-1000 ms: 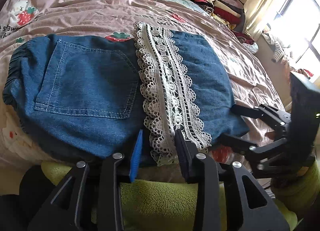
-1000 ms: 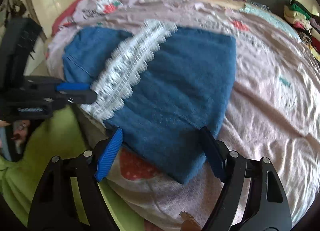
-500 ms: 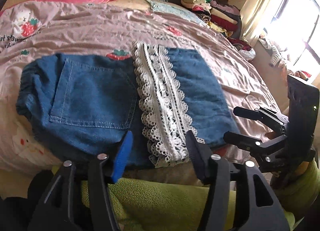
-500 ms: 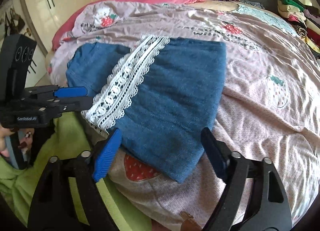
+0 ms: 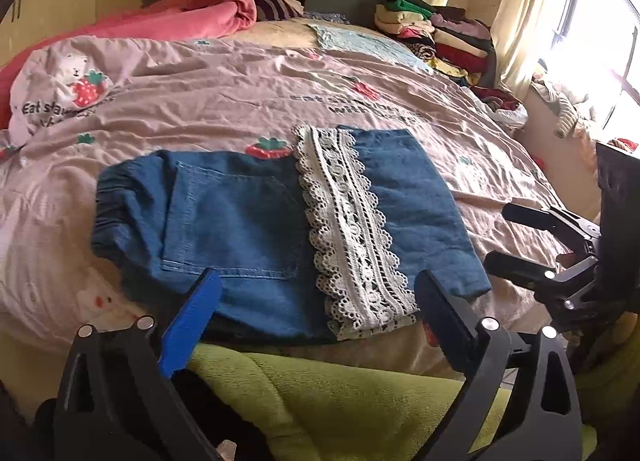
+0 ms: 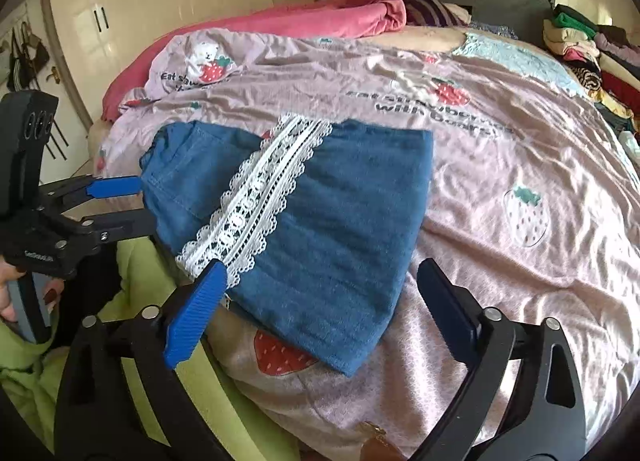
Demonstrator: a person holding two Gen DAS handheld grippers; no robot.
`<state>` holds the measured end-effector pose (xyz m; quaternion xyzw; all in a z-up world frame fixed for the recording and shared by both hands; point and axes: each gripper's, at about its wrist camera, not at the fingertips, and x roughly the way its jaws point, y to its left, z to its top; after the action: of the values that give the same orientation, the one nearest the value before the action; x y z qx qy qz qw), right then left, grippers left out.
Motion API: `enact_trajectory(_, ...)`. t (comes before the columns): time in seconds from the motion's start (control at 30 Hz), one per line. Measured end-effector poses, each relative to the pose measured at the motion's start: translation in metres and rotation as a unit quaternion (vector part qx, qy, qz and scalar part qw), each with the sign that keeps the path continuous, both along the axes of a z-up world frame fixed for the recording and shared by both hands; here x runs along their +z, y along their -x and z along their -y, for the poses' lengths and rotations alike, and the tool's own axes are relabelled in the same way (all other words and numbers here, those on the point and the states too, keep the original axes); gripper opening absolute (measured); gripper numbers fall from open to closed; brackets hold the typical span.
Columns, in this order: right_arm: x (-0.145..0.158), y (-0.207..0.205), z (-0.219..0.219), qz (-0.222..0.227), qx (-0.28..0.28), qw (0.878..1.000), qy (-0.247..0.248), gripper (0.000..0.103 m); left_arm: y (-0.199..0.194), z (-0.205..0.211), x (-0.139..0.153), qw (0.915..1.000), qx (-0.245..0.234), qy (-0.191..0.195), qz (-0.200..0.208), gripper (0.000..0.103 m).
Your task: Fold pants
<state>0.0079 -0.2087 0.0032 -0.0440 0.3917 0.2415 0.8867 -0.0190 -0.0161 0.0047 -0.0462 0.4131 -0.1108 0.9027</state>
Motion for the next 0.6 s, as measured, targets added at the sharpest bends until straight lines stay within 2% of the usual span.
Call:
enact_trajectory(0.37,0.026,-0.005,-0.008,0.025,0.008,1.0,-0.017,0.094,0.006,-0.015,0.009,0.9996,0.024,-0.008,0.011,0.098)
enact_trajectory(0.6,0.043,-0.018,-0.034,0.04,0.032,0.999,-0.015,0.094,0.006,-0.035,0.009,0.9986,0.051,-0.008,0.01,0.098)
